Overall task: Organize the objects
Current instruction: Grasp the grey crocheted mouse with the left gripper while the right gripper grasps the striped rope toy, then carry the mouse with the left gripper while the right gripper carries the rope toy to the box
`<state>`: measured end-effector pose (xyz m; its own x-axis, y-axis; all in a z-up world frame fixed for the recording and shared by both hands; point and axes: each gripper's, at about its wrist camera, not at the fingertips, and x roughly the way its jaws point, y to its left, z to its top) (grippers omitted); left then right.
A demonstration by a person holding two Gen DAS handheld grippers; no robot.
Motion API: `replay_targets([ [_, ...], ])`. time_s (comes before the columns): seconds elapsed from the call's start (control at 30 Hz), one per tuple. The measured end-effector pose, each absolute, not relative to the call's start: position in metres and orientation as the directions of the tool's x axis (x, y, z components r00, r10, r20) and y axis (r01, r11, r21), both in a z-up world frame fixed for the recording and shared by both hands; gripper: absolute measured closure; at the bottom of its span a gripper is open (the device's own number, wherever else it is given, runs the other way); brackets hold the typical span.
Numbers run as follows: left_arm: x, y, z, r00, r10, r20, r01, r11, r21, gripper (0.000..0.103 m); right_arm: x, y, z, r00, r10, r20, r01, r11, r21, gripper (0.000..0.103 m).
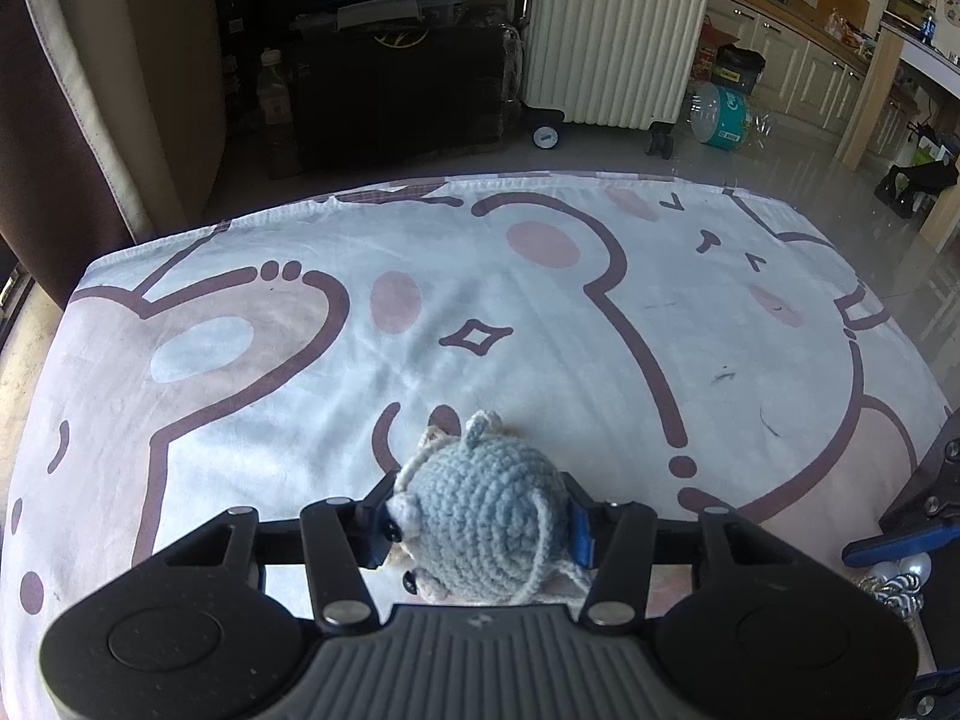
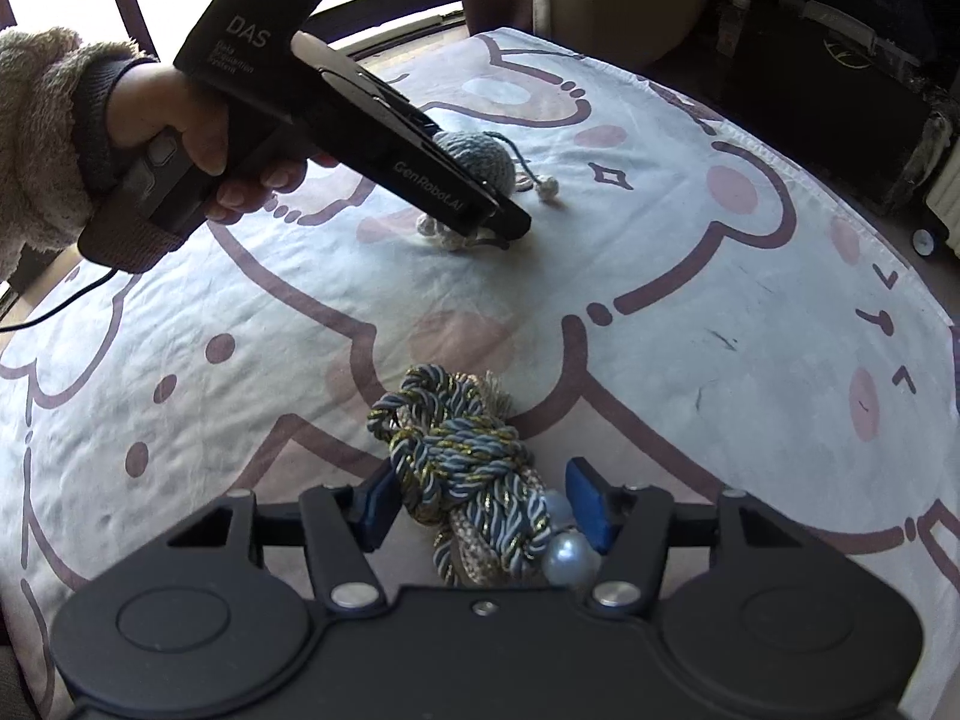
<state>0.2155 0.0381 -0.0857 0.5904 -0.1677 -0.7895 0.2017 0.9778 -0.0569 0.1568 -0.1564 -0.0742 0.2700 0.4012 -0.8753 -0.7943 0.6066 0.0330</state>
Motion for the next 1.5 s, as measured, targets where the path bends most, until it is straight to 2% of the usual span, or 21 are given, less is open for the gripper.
replay_targets([
  [0.27,0.187,0.039,-0.078,0.568,-0.178,-0.804,0.194,0.978,-0.079,0.050,0.131,-0.160,-0.077,0.235,0.330,-0.914,-0.640,0.761,0.109,0.043],
  [0.57,0.145,0.048,-0.073,0.560,-0.191,-0.806,0.160,0.980,-0.121,0.050,0.094,-0.153,-0.080,0.199,0.352,-0.915,-0.640,0.753,0.151,0.043],
  [0.77,0.124,0.051,-0.074,0.538,-0.179,-0.824,0.128,0.983,-0.130,0.050,0.080,-0.155,-0.080,0.249,0.387,-0.888,-0.601,0.780,0.172,0.045],
  [1.03,0.113,0.037,-0.057,0.558,-0.203,-0.805,0.135,0.979,-0.153,0.050,0.072,-0.173,-0.063,0.321,0.439,-0.839,-0.526,0.820,0.228,0.046],
  [1.5,0.122,-0.005,-0.018,0.613,-0.254,-0.748,0.217,0.965,-0.150,0.050,0.079,-0.215,-0.014,0.510,0.419,-0.751,-0.440,0.878,0.191,0.046],
])
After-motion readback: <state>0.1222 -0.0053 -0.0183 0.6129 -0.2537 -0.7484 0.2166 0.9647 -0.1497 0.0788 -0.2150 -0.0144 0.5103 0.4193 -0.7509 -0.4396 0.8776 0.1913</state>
